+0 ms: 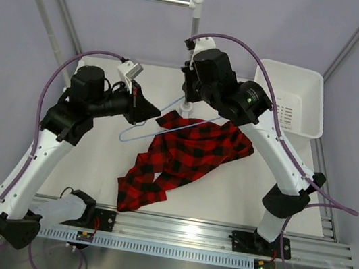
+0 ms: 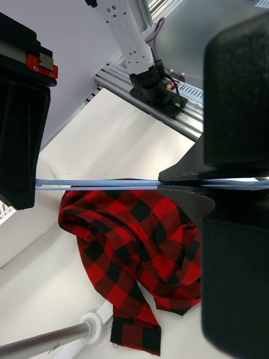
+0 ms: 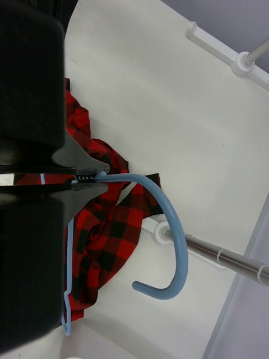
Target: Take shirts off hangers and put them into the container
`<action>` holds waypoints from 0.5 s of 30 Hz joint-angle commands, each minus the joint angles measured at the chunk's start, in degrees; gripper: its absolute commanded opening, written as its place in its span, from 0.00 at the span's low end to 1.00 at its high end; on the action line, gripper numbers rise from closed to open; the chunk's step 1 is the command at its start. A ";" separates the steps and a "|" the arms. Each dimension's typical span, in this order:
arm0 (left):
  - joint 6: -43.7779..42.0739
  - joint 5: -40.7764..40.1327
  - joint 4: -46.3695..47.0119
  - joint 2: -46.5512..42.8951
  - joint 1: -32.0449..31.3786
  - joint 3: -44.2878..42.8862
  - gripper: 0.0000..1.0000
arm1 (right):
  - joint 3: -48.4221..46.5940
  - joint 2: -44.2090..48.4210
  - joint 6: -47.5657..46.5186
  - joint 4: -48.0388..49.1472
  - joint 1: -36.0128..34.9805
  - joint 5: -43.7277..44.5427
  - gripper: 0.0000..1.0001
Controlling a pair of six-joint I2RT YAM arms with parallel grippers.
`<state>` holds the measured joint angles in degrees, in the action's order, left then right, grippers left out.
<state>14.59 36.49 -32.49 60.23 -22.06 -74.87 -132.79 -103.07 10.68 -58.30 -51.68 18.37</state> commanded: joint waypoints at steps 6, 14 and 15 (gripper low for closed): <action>-0.70 -14.94 3.76 -7.48 -0.17 1.92 0.00 | -0.46 4.52 0.48 0.82 -2.02 1.40 0.62; -4.04 -32.95 -3.00 -9.25 -0.08 -2.55 0.00 | 13.75 16.22 2.50 5.65 -2.28 14.21 1.00; -4.56 -34.63 -3.71 -8.99 -0.17 -3.17 0.00 | 15.53 18.93 3.46 6.44 -2.28 14.50 1.00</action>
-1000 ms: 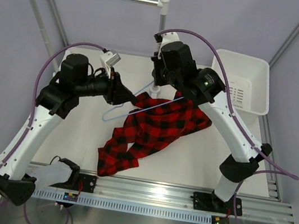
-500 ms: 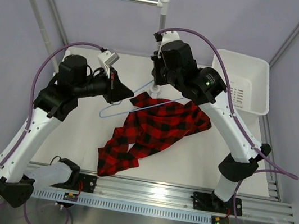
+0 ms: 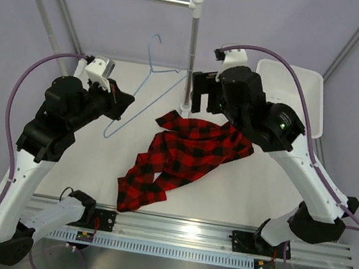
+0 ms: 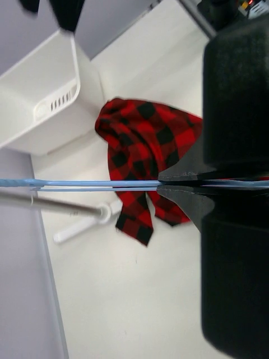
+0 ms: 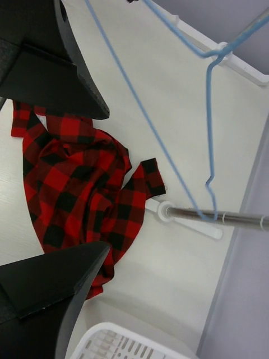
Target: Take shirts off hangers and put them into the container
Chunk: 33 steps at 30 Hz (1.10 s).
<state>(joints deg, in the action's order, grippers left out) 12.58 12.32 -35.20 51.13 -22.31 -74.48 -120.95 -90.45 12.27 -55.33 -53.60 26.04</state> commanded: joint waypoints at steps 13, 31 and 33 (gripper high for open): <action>-5.02 -8.05 -6.81 15.30 18.60 -27.71 0.00 | 35.94 22.25 8.56 15.60 -0.18 -3.19 0.99; -3.26 6.32 -2.51 32.01 38.29 -35.04 0.00 | 38.77 23.05 4.25 16.92 -0.01 -0.64 1.00; -2.65 5.88 -1.46 30.96 39.70 -33.02 0.00 | 38.68 21.64 4.77 16.66 0.34 -0.12 1.00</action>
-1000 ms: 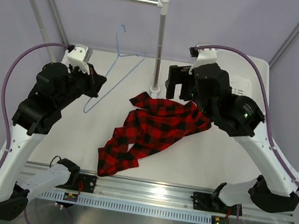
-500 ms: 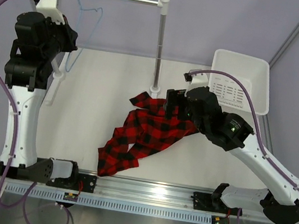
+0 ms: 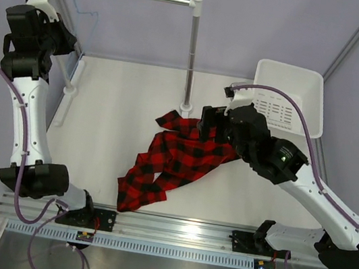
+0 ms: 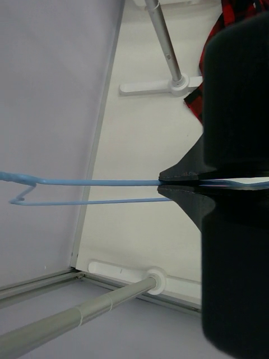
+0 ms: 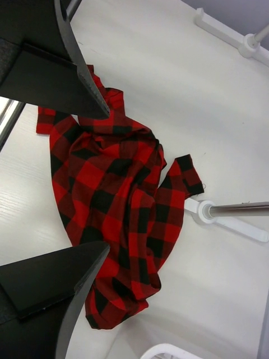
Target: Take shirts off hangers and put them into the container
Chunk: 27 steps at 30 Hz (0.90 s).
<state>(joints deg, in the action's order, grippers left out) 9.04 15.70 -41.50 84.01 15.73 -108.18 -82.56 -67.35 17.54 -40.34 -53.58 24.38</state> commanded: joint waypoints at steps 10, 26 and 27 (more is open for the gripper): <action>3.09 -2.43 7.30 -4.20 3.17 7.81 0.32 | -0.67 -9.28 6.45 -0.53 18.30 -13.39 0.99; 8.01 3.37 9.15 -9.64 3.35 9.31 0.92 | -2.34 -29.33 5.23 3.16 23.61 -18.76 0.95; 8.10 3.19 9.15 -10.26 3.43 9.22 0.97 | -1.64 -29.24 4.44 3.42 23.44 -18.84 0.95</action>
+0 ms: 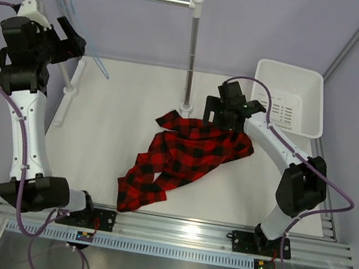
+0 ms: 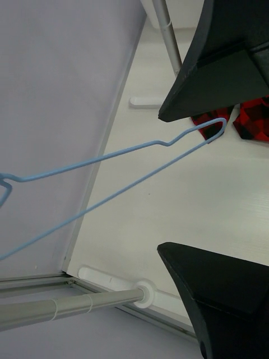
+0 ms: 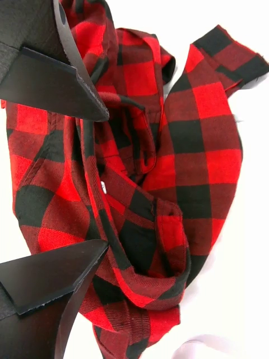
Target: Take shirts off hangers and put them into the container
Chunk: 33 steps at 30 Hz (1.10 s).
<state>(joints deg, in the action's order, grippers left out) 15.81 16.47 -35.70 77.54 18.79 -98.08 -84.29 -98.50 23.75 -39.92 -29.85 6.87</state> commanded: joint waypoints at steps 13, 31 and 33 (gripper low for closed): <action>5.71 11.47 2.12 -11.87 -0.32 -1.24 0.99 | 3.17 5.95 10.32 2.76 -2.15 8.41 0.97; 4.23 7.35 1.43 -23.75 -17.82 11.95 0.99 | -10.72 -5.73 43.05 -16.87 -3.64 15.10 0.99; 4.05 7.35 1.07 -24.45 -17.82 11.95 0.99 | -9.23 -6.18 44.53 -15.72 -3.64 14.92 0.99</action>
<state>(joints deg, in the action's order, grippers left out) 20.88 24.77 -35.11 54.89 1.26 -85.69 -93.58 -103.24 61.98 -52.60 -33.12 18.92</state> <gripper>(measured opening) 0.984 0.993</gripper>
